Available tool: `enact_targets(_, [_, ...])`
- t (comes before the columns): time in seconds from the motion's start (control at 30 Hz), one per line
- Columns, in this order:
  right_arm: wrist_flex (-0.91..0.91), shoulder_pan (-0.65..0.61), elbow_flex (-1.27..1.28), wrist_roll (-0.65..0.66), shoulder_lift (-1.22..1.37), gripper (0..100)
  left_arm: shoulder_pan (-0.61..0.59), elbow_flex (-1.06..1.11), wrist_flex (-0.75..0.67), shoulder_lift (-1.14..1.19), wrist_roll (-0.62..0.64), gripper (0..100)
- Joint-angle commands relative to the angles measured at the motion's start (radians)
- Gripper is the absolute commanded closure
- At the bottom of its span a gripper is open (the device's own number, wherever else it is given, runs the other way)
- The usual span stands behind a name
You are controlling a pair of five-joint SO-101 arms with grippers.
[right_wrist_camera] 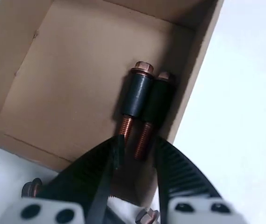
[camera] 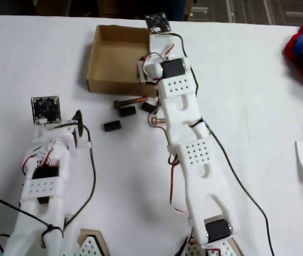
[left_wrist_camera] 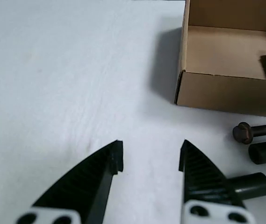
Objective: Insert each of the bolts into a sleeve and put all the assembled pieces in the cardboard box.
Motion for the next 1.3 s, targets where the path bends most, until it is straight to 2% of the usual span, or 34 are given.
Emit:
enact_targets(0.0, [-0.015,0.044,-0.029,0.009,-0.007,89.6,-0.006,-0.002,-0.025,-0.017,0.003,79])
enact_targets(0.13, [-0.015,0.047,-0.029,0.012,-0.007,89.6,-0.006,-0.002,-0.025,-0.017,0.003,79])
enact_targets(0.27, [-0.015,0.041,-0.032,0.101,-0.016,89.6,-0.006,-0.002,-0.025,-0.017,0.003,79])
enact_targets(0.37, [-0.002,0.038,-0.037,0.12,-0.05,89.5,-0.006,-0.002,-0.025,-0.017,0.003,79])
enact_targets(0.6, [0.24,-0.018,-0.037,0.124,-0.225,89.4,-0.043,-0.008,-0.023,-0.023,0.011,79])
enact_targets(0.7, [0.343,-0.071,-0.037,0.19,-0.254,89.3,-0.08,-0.01,-0.029,-0.023,0.012,79])
enact_targets(0.87, [0.354,-0.131,-0.032,0.281,-0.259,89.3,-0.127,-0.022,-0.029,-0.021,0.095,79])
enact_targets(1.0, [0.355,-0.156,0.11,0.282,-0.309,89.3,-0.167,-0.031,-0.028,-0.018,0.103,79])
enact_targets(1.17, [0.352,-0.191,0.468,0.281,-0.473,89.2,-0.169,-0.031,-0.029,-0.018,0.103,79])
enact_targets(1.27, [0.351,-0.193,0.634,0.285,-0.55,85.1,-0.169,-0.031,-0.029,-0.018,0.103,79])
